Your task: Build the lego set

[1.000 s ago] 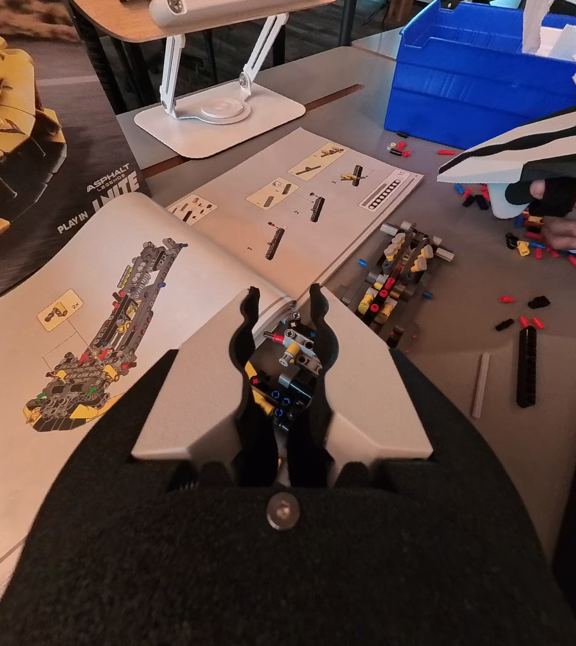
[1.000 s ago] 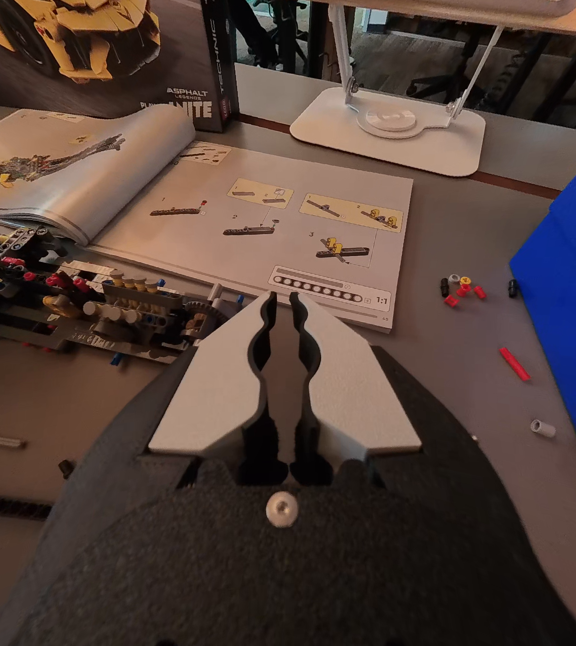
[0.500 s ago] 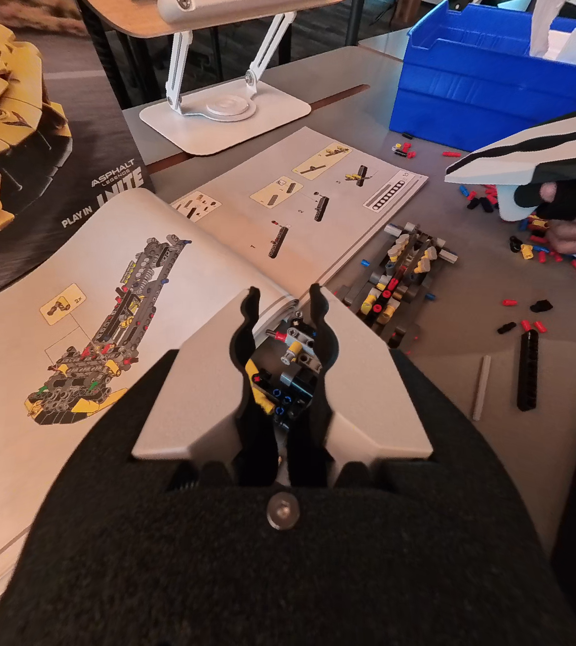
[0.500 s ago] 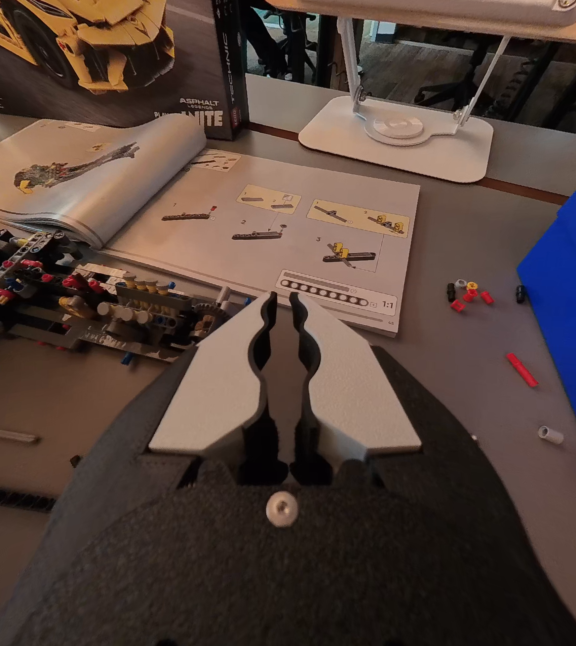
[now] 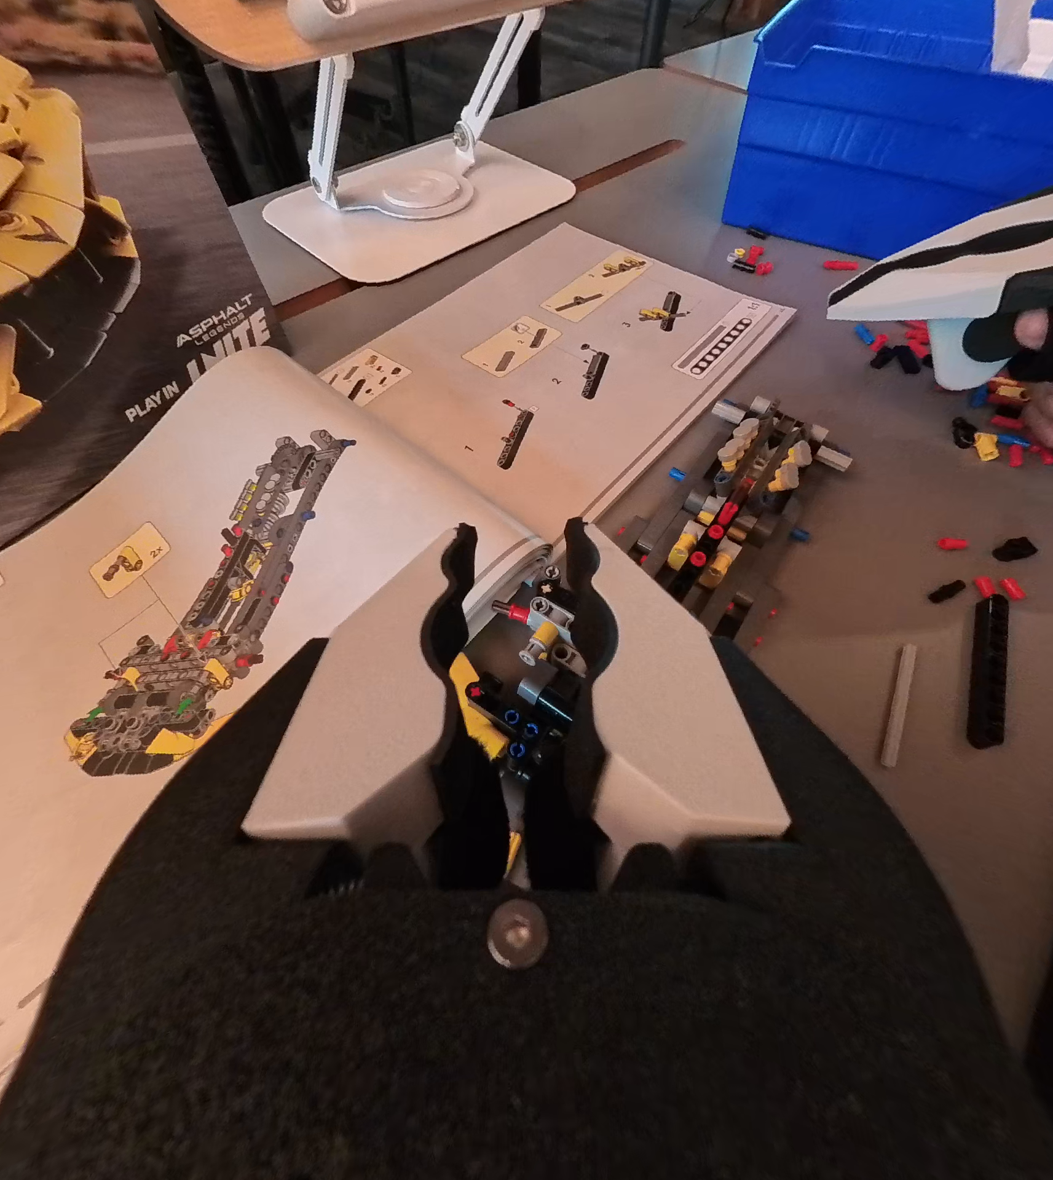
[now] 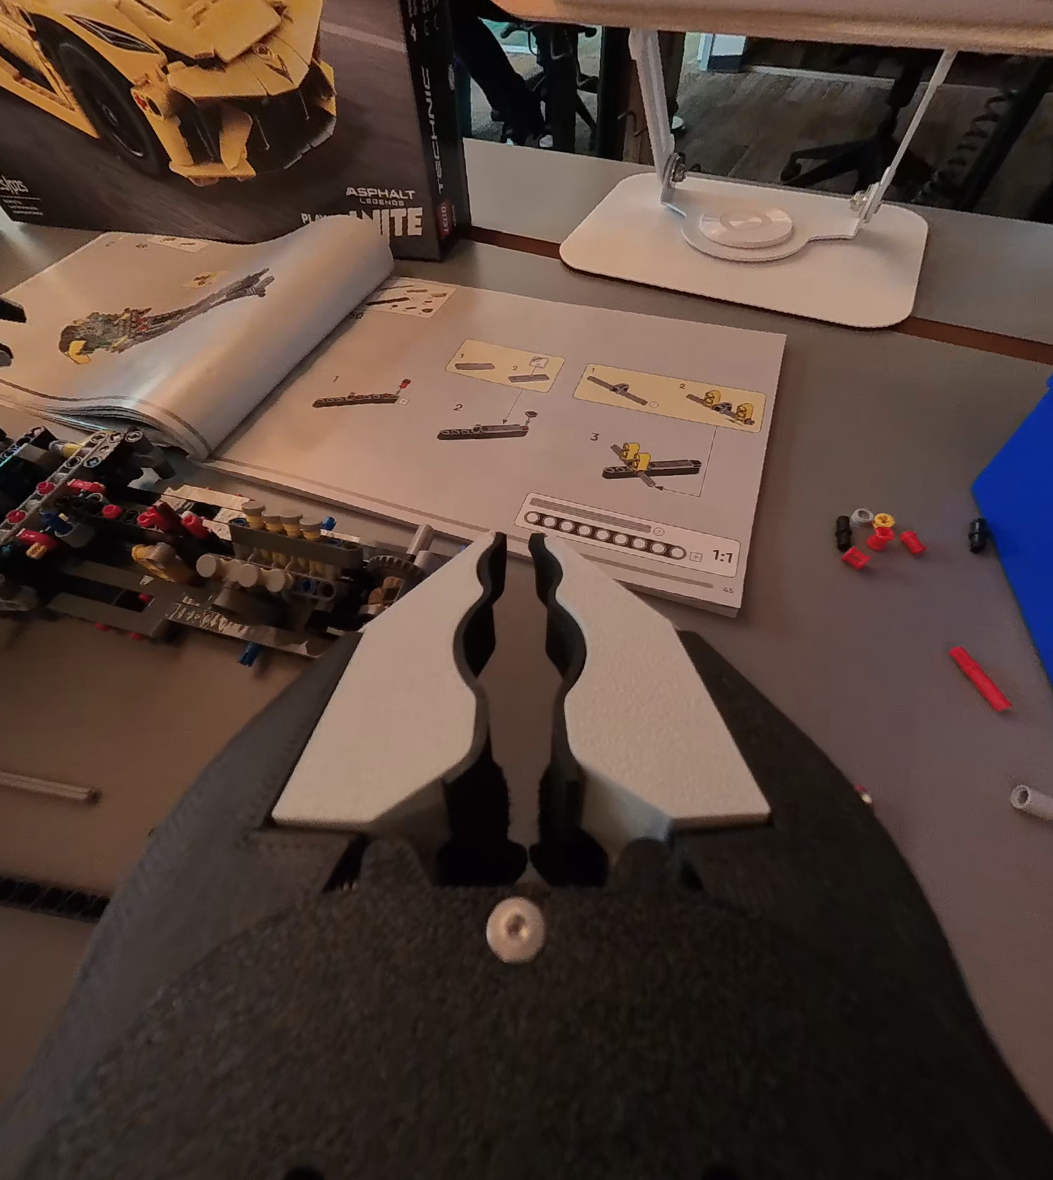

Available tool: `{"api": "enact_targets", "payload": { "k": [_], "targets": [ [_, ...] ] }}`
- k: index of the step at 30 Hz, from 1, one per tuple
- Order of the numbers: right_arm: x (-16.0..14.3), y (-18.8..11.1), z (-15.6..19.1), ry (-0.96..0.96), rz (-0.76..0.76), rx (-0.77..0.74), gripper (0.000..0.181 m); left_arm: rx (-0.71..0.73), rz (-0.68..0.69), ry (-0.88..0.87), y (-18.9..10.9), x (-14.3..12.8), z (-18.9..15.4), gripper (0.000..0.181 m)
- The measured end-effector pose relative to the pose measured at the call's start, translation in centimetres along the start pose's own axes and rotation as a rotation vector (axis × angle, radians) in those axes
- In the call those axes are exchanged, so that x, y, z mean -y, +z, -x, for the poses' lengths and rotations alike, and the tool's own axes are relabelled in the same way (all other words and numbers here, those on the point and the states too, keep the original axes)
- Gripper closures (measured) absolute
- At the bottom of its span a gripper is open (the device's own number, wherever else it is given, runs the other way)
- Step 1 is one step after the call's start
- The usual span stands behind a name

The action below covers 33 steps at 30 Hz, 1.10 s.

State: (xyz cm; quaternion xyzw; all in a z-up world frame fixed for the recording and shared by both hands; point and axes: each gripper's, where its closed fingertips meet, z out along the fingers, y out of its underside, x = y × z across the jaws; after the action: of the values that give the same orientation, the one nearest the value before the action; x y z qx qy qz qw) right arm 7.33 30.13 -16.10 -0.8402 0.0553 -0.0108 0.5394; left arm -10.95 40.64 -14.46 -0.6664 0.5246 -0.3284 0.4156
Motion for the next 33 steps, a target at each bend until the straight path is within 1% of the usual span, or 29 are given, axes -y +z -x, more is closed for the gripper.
{"api": "enact_targets", "payload": {
  "k": [7,9,10,13,15,18,21,25,29,33],
  "targets": [
    [0.2,-0.3,-0.8,0.026,-0.017,-0.022,0.174,0.022,0.016,0.05,0.1,-0.2,0.0,0.156],
    [0.5,-1.0,-1.9,0.058,-0.043,-0.068,0.173,0.02,0.011,0.04,0.1,-0.1,0.0,0.156],
    [0.5,-1.4,-2.9,0.067,-0.044,-0.115,0.173,0.018,0.004,0.03,0.0,0.1,0.1,0.156],
    [0.1,-3.7,-6.3,0.081,-0.044,-0.255,0.173,0.022,-0.022,0.012,-0.3,0.6,0.3,0.158],
    [-0.1,-5.7,-7.4,0.105,-0.055,-0.286,0.173,0.022,-0.028,0.001,-0.4,0.7,0.4,0.158],
    [-1.5,-8.6,-8.9,0.101,-0.006,-0.337,0.173,0.011,-0.044,-0.016,-0.5,0.9,0.2,0.159],
    [-3.3,-11.1,-9.2,0.092,0.064,-0.342,0.173,0.012,-0.05,-0.009,-0.6,1.1,0.0,0.16],
    [-5.5,-13.4,-8.9,0.091,0.129,-0.321,0.173,0.022,-0.038,0.022,-0.3,0.9,-0.4,0.16],
    [-8.6,-14.4,-7.7,0.111,0.206,-0.261,0.172,0.024,-0.035,0.039,-0.3,0.8,-0.7,0.16],
    [-9.3,-14.9,-5.6,0.08,0.206,-0.209,0.172,0.025,-0.027,0.048,-0.1,0.7,-0.9,0.16]
  ]
}}
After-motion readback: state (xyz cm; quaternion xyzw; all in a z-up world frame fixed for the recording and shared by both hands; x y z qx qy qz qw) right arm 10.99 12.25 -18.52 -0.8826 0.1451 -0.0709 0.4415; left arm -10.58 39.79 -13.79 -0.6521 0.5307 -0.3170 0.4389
